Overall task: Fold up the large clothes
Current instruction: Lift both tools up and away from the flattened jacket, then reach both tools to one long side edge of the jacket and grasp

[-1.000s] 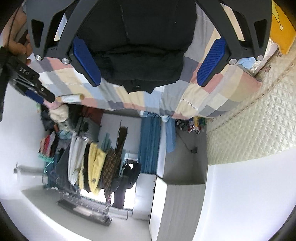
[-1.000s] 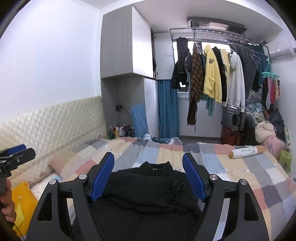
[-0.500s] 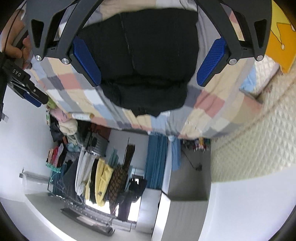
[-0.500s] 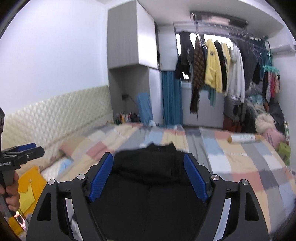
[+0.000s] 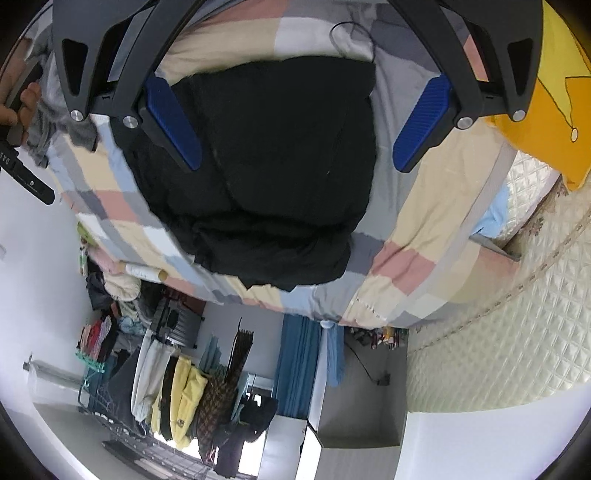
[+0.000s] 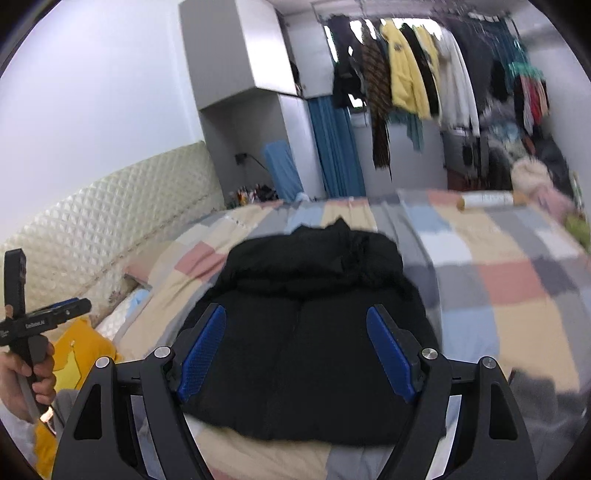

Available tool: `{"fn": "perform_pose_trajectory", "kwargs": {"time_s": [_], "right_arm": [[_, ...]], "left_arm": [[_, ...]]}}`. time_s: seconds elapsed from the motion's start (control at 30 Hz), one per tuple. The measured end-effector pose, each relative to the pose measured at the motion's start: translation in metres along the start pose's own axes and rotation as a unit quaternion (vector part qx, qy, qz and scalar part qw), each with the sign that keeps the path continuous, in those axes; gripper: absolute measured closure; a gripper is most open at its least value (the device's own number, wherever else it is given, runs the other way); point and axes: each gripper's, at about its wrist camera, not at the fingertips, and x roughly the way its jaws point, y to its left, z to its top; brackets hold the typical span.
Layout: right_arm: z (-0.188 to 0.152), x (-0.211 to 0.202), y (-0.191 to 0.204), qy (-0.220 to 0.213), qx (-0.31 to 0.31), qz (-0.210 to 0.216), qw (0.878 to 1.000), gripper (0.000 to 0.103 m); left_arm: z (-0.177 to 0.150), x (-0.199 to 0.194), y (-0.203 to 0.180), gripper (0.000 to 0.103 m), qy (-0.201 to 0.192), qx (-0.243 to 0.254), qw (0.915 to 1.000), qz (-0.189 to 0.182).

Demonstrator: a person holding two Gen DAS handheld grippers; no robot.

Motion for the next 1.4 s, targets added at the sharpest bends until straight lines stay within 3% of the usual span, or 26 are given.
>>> {"fn": "perform_pose_trajectory", "kwargs": {"time_s": [0.23, 0.57, 0.73, 0.9, 1.0, 1.17, 1.3, 1.4], "right_arm": [[-0.043, 0.015, -0.031, 0.051, 0.029, -0.017, 0.998, 0.025], [-0.069, 0.022, -0.034, 0.071, 0.012, -0.046, 0.996, 0.025], [-0.069, 0.038, -0.050, 0.103, 0.017, -0.042, 0.994, 0.025], [-0.064, 0.052, -0.085, 0.150, 0.050, -0.044, 0.986, 0.025], [-0.066, 0.062, -0.106, 0.182, 0.069, -0.042, 0.980, 0.025], [-0.076, 0.080, -0.139, 0.240, 0.106, -0.043, 0.964, 0.025], [-0.089, 0.098, -0.166, 0.287, 0.160, -0.023, 0.944, 0.025], [-0.096, 0.112, -0.183, 0.323, 0.196, -0.015, 0.926, 0.025]], "left_arm": [[-0.023, 0.017, 0.016, 0.000, 0.017, -0.008, 0.9998, 0.002], [-0.041, 0.040, 0.024, 0.000, 0.056, -0.024, 0.9981, -0.007], [-0.043, 0.065, 0.033, 0.000, 0.095, -0.045, 0.9944, -0.009], [-0.048, 0.099, 0.057, 0.001, 0.164, -0.103, 0.9806, -0.033], [-0.055, 0.120, 0.067, 0.001, 0.208, -0.129, 0.9680, -0.056], [-0.063, 0.143, 0.066, 0.002, 0.252, -0.141, 0.9556, -0.058], [-0.068, 0.160, 0.077, 0.002, 0.269, -0.180, 0.9429, -0.079], [-0.073, 0.169, 0.083, 0.002, 0.284, -0.198, 0.9358, -0.067]]}}
